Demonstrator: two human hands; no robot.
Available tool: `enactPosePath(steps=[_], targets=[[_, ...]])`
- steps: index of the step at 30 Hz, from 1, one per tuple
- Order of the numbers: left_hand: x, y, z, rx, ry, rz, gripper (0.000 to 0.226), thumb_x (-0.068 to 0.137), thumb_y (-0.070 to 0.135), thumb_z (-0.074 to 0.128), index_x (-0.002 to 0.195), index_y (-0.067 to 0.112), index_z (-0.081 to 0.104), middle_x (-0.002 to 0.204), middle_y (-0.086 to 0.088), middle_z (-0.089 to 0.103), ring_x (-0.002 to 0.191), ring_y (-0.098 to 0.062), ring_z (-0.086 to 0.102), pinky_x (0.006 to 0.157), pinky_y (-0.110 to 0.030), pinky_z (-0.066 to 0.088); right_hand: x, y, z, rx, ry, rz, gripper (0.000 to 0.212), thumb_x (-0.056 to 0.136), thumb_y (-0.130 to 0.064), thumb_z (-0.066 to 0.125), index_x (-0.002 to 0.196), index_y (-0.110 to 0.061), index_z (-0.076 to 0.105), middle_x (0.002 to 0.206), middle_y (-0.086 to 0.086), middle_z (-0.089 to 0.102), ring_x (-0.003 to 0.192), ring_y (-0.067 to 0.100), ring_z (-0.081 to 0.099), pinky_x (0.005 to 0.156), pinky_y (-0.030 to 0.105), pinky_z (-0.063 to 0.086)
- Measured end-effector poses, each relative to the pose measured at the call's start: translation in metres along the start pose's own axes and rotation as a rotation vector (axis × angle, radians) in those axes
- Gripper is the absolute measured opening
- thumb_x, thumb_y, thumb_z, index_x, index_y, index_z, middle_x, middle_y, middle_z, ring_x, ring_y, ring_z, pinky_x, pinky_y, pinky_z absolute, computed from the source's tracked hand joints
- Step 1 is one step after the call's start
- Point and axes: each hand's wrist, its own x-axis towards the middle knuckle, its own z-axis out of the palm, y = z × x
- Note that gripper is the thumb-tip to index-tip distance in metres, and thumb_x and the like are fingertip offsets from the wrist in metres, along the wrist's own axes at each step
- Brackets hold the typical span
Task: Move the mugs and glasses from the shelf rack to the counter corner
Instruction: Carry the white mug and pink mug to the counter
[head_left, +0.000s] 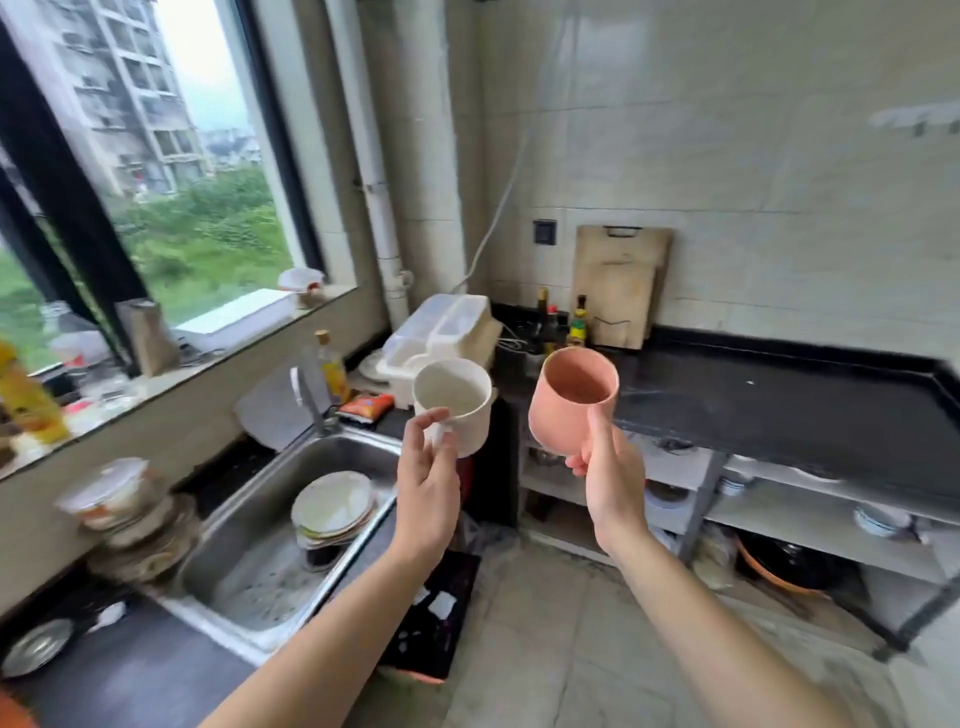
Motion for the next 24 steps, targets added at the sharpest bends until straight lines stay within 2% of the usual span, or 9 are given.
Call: enactPosePath(steps=[2, 5, 7, 9, 11, 14, 18, 20, 24], targets=[[0.024, -0.020, 0.032, -0.022, -0.064, -0.017, 0.019, 0.100, 0.026, 0.045, 0.113, 0.034, 0.055, 0.065, 0.017, 0.059, 0.060, -0.004, 0.047, 0.062, -0.021, 0.040, 0.034, 0.012, -0.014, 0.005, 0.062, 0.062, 0.052, 0.079, -0.084, 0.048, 0.048, -0.043, 0.057, 0.047, -0.014, 0.051, 0.058, 0.011, 0.056, 0.066, 0.033, 0.044], [0.067, -0.051, 0.083, -0.086, -0.160, -0.042, 0.021, 0.096, 0.037, 0.047, 0.116, 0.034, 0.055, 0.068, 0.017, 0.055, 0.061, -0.007, 0.042, 0.062, -0.027, 0.038, 0.090, 0.025, -0.033, -0.024, 0.148, 0.132, 0.057, 0.072, -0.087, 0.055, 0.044, -0.037, 0.057, 0.045, -0.011, 0.051, 0.051, 0.008, 0.053, 0.065, 0.033, 0.045], [0.101, -0.070, 0.124, -0.101, -0.228, -0.042, 0.022, 0.095, 0.041, 0.048, 0.115, 0.034, 0.056, 0.073, 0.017, 0.055, 0.067, -0.008, 0.046, 0.065, -0.025, 0.040, 0.134, 0.028, -0.046, -0.039, 0.224, 0.172, 0.057, 0.067, -0.087, 0.060, 0.047, -0.033, 0.061, 0.046, -0.009, 0.056, 0.054, 0.009, 0.056, 0.066, 0.037, 0.052], [0.130, -0.083, 0.165, -0.119, -0.283, -0.052, 0.020, 0.097, 0.034, 0.047, 0.114, 0.034, 0.056, 0.075, 0.016, 0.056, 0.070, -0.009, 0.048, 0.069, -0.026, 0.042, 0.172, 0.025, -0.062, -0.071, 0.304, 0.196, 0.056, 0.067, -0.084, 0.062, 0.046, -0.031, 0.063, 0.046, -0.009, 0.057, 0.062, 0.018, 0.059, 0.062, 0.038, 0.057], [0.157, -0.091, 0.212, -0.146, -0.360, -0.063, 0.020, 0.100, 0.023, 0.045, 0.116, 0.032, 0.055, 0.073, 0.014, 0.054, 0.069, -0.008, 0.048, 0.071, -0.031, 0.041, 0.207, 0.021, -0.087, -0.102, 0.402, 0.187, 0.057, 0.069, -0.079, 0.062, 0.040, -0.031, 0.059, 0.043, -0.010, 0.054, 0.063, 0.020, 0.058, 0.055, 0.030, 0.049], [0.185, -0.100, 0.281, -0.170, -0.471, -0.085, 0.026, 0.103, 0.012, 0.043, 0.117, 0.031, 0.053, 0.074, 0.014, 0.058, 0.067, -0.002, 0.050, 0.069, -0.026, 0.042, 0.249, 0.019, -0.132, -0.141, 0.517, 0.182, 0.059, 0.070, -0.076, 0.059, 0.036, -0.028, 0.055, 0.043, -0.008, 0.054, 0.062, 0.020, 0.058, 0.066, 0.038, 0.044], [0.203, -0.120, 0.381, -0.233, -0.572, -0.173, 0.031, 0.102, 0.017, 0.043, 0.129, 0.031, 0.038, 0.065, 0.015, 0.058, 0.057, -0.003, 0.046, 0.055, -0.017, 0.042, 0.299, 0.028, -0.203, -0.130, 0.648, 0.190, 0.061, 0.072, -0.074, 0.057, 0.038, -0.023, 0.057, 0.046, -0.002, 0.058, 0.063, 0.021, 0.060, 0.072, 0.042, 0.048], [0.205, -0.132, 0.427, -0.207, -0.584, -0.227, 0.031, 0.101, 0.022, 0.045, 0.128, 0.028, 0.033, 0.068, 0.011, 0.057, 0.056, -0.002, 0.046, 0.053, -0.016, 0.042, 0.323, 0.036, -0.238, -0.116, 0.689, 0.186, 0.061, 0.072, -0.071, 0.056, 0.038, -0.022, 0.055, 0.045, -0.003, 0.057, 0.064, 0.021, 0.060, 0.072, 0.042, 0.048], [0.209, -0.164, 0.524, -0.178, -0.601, -0.389, 0.023, 0.095, 0.029, 0.049, 0.116, 0.024, 0.040, 0.075, -0.003, 0.049, 0.064, -0.012, 0.045, 0.060, -0.025, 0.045, 0.379, 0.056, -0.306, -0.103, 0.701, 0.222, 0.060, 0.074, -0.071, 0.052, 0.038, -0.022, 0.059, 0.052, 0.000, 0.066, 0.070, 0.023, 0.065, 0.072, 0.042, 0.049]])
